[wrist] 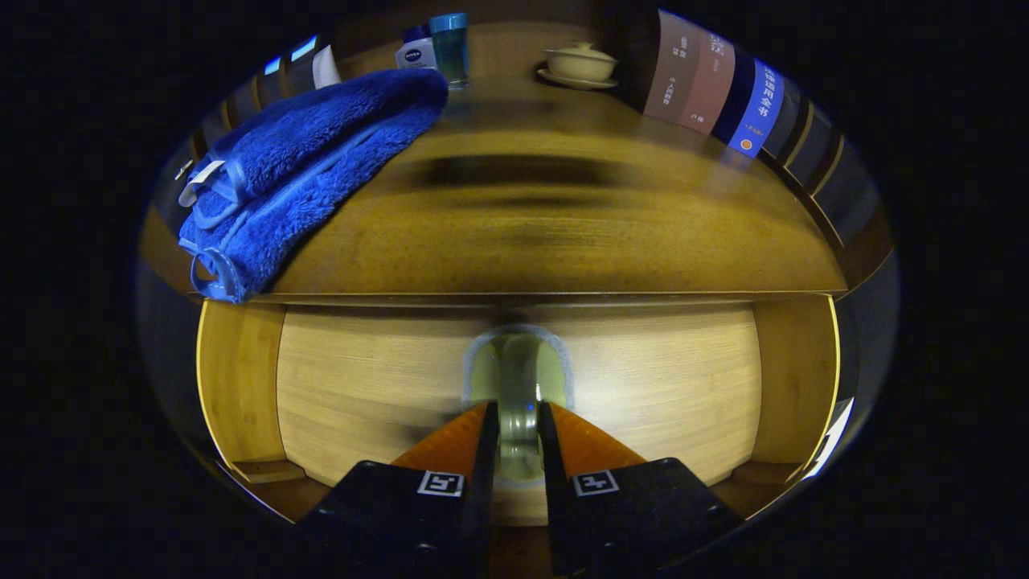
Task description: Pull open the drawer, take out the items inside it, and place them on the countertop above the cabinet.
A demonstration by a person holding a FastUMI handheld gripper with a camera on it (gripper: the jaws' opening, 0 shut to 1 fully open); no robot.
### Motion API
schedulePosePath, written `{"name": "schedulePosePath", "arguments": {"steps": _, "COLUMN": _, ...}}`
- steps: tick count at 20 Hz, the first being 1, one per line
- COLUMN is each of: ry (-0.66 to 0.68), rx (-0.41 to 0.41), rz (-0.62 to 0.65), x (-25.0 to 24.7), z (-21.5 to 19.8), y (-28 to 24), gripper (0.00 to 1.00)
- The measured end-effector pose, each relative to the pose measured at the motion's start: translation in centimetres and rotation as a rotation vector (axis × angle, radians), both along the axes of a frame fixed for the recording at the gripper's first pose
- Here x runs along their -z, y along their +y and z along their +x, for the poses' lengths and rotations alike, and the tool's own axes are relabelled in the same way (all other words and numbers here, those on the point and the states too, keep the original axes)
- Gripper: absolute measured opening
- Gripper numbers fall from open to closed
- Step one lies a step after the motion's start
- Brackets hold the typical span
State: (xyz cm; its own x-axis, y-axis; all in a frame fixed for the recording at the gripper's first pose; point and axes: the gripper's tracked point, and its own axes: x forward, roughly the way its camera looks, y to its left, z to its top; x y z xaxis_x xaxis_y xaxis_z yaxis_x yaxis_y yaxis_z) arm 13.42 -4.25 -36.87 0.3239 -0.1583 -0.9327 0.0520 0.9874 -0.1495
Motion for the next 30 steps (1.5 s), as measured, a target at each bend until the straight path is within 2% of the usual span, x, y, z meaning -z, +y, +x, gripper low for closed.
{"name": "schedulePosePath", "arguments": {"steps": 2, "ry": -0.001, "rx": 0.013, "rz": 0.005, "x": -1.4, "z": 1.0, "y": 0.1, "gripper": 0.25}}
{"name": "schedulePosePath", "arguments": {"steps": 3, "ry": 0.002, "rx": 0.016, "rz": 0.008, "x": 0.1, "z": -0.2, "y": -0.3, "gripper": 0.15}}
{"name": "schedulePosePath", "arguments": {"steps": 9, "ry": -0.007, "rx": -0.011, "rz": 0.016, "x": -0.3, "z": -0.3, "y": 0.1, "gripper": 0.15}}
{"name": "schedulePosePath", "arguments": {"steps": 12, "ry": -0.067, "rx": -0.016, "rz": 0.029, "x": -1.6, "z": -0.5, "y": 0.2, "gripper": 0.15}}
{"name": "schedulePosePath", "arguments": {"steps": 17, "ry": -0.182, "rx": -0.027, "rz": 0.068, "x": -6.4, "z": -2.8, "y": 0.7, "gripper": 0.15}}
{"name": "schedulePosePath", "arguments": {"steps": 21, "ry": -0.326, "rx": -0.016, "rz": 0.085, "x": -11.6, "z": -4.0, "y": 0.7, "gripper": 0.15}}
{"name": "schedulePosePath", "arguments": {"steps": 25, "ry": -0.447, "rx": -0.014, "rz": 0.104, "x": -16.4, "z": -1.9, "y": 0.7, "gripper": 0.15}}
{"name": "schedulePosePath", "arguments": {"steps": 30, "ry": -0.465, "rx": 0.013, "rz": 0.143, "x": -18.4, "z": 3.8, "y": 0.4, "gripper": 0.15}}
